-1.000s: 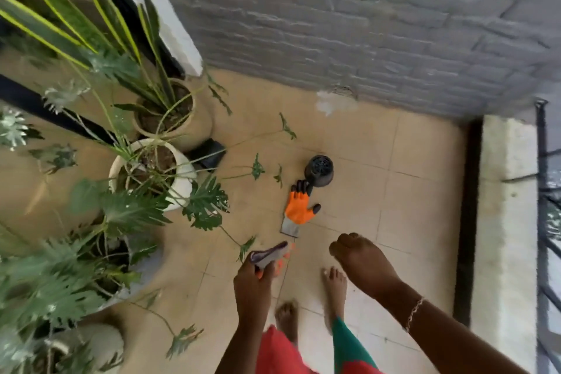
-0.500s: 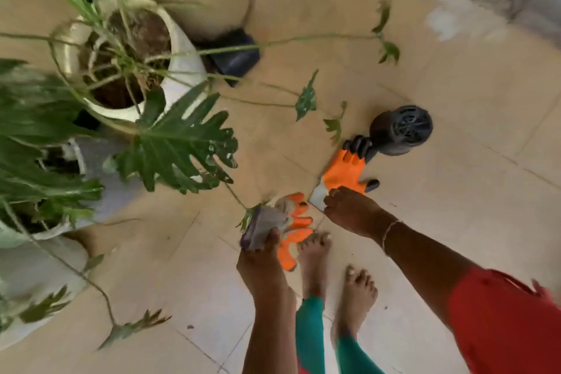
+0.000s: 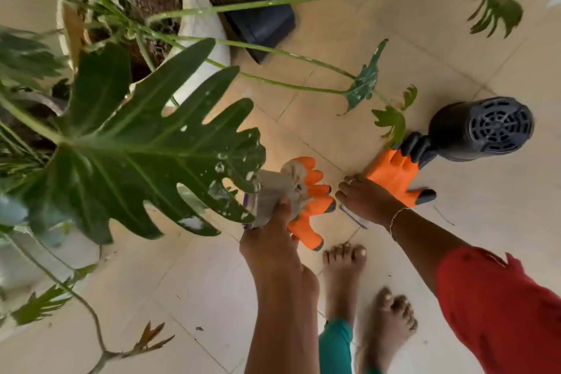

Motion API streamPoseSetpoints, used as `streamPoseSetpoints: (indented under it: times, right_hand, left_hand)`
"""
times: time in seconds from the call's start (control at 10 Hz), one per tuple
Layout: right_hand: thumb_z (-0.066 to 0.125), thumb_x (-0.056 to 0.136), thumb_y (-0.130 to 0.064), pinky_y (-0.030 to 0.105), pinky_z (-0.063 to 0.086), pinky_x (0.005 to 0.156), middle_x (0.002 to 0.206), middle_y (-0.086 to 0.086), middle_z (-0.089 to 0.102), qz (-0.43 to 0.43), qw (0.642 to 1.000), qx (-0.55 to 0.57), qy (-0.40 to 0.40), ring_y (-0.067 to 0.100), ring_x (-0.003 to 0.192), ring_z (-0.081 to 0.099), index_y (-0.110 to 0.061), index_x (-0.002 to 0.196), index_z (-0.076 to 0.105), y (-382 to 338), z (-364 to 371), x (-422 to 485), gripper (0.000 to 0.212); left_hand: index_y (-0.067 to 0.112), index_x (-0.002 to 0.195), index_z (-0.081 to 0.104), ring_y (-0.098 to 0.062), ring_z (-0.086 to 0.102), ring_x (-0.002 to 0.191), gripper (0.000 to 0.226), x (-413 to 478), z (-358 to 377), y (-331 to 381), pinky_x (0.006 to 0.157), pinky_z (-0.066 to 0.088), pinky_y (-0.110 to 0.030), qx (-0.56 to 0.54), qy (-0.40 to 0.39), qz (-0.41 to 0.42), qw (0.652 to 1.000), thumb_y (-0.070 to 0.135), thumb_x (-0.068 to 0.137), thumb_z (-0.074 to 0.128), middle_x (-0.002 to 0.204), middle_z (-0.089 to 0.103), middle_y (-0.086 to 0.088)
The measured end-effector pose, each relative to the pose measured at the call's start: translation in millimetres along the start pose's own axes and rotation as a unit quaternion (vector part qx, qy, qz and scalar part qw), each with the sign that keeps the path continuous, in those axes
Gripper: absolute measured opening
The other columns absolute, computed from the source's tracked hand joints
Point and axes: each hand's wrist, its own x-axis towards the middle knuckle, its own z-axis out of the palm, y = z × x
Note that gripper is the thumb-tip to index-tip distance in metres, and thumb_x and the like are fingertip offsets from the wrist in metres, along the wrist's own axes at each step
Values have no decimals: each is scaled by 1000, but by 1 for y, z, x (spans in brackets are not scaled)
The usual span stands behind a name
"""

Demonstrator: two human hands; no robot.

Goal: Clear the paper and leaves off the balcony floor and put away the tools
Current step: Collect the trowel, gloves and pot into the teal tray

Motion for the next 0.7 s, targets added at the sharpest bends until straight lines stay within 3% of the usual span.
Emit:
streamPoseSetpoints:
  times: [0.1, 0.2, 0.3, 0.4, 0.5, 0.6, 0.7]
  right_hand:
    - [86, 47, -24, 32, 51, 61, 69, 7, 64, -15, 998, 59, 23, 26, 67, 64, -15, 63, 68, 0, 0, -2, 25]
    - [90, 37, -21, 31, 50, 62, 62, 5, 62, -60, 996, 59, 43, 25, 61, 63, -15, 51, 65, 11, 0, -3, 30]
    - [88, 48, -29, 29, 46, 77, 71, 8, 65, -93, 962, 72, 248, 20, 70, 65, -13, 64, 67, -1, 2, -28, 31]
    - [83, 42, -16, 26, 51, 63, 61, 6, 62, -49, 988, 89, 114, 22, 57, 63, -13, 65, 67, -4, -36, -54, 28]
    - [65, 42, -7, 28, 53, 59, 56, 1, 57, 44, 984, 106, 138, 23, 51, 60, -17, 57, 63, 6, -82, -91, 18]
    - [50, 57, -4, 25, 41, 65, 65, 4, 59, 122, 952, 168, 226, 22, 61, 58, -18, 76, 61, 5, -145, -150, 27]
    - [53, 69, -4, 27, 41, 59, 67, 2, 58, 179, 919, 209, 283, 21, 63, 56, -17, 79, 64, -6, -218, -214, 20]
  left_hand:
    - [25, 87, 58, -19, 64, 95, 19, 3, -1, 0, 96, 47, -40, 4, 7, -4, 1000, 7, 83, 64, 100, 68, -3]
    - [25, 84, 58, -20, 64, 96, 18, 5, -4, -4, 97, 46, -41, 1, 7, 8, 1000, 8, 83, 64, 94, 68, 0]
    - [25, 84, 59, -20, 64, 97, 18, 5, -9, -12, 96, 46, -38, 1, -6, 34, 999, 8, 84, 64, 93, 69, 2]
    - [24, 83, 57, -21, 62, 95, 21, 3, -13, -16, 92, 46, -36, -7, -16, 48, 999, 4, 85, 61, 90, 66, 1]
    - [23, 78, 56, -25, 61, 96, 25, 4, -17, -20, 90, 46, -37, 0, -34, 70, 997, 0, 85, 61, 86, 64, 0]
    - [22, 83, 59, -14, 66, 88, 28, -19, -33, -18, 78, 52, -23, 56, -77, 144, 985, -6, 82, 62, 94, 65, -7]
    - [29, 87, 65, 5, 65, 75, 30, -65, -72, -9, 66, 48, -6, 123, -162, 210, 956, 2, 77, 69, 87, 72, 10]
